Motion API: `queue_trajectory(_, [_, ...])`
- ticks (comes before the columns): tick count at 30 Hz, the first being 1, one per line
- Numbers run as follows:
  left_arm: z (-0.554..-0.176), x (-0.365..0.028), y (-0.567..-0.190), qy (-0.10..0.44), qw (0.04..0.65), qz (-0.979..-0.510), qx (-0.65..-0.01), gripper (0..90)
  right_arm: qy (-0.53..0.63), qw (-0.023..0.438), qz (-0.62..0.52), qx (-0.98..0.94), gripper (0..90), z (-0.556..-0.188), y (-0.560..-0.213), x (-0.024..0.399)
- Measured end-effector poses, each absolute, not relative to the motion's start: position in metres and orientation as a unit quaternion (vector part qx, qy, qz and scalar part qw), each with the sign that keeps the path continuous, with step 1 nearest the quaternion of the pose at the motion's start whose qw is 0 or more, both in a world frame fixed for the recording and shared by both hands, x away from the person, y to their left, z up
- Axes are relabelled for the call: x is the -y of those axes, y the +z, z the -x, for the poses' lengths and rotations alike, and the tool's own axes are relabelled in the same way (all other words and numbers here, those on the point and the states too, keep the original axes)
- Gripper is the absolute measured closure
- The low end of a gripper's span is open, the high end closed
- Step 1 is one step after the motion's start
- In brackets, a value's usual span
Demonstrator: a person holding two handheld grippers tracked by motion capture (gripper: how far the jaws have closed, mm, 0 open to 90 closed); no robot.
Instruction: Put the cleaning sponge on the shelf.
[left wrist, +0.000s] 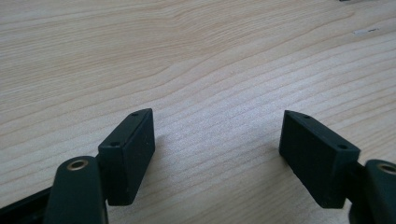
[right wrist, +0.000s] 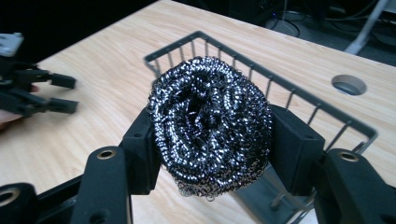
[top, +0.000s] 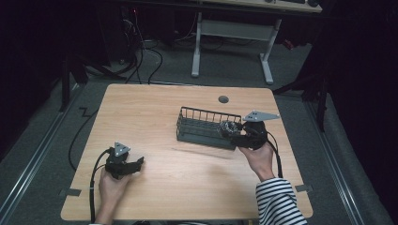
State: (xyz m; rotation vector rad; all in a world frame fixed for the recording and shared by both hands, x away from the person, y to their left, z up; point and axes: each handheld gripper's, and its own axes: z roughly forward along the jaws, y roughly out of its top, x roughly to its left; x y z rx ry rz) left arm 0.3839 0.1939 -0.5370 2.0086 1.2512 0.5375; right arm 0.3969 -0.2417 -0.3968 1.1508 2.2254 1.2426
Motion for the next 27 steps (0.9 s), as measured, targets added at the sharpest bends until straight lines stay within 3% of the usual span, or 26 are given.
queue_trajectory(14, [-0.384,-0.194,-0.537,0.208,0.349,-0.775,-0.483,27.3,0.370,0.174,-0.456,-0.790,41.4,-0.448,-0.413,0.230])
queue_trajectory(27, [-0.384,-0.194,-0.537,0.208,0.349,-0.775,-0.483,27.4,0.304,0.188,-0.489,-0.796,39.6,-0.473,-0.437,0.222])
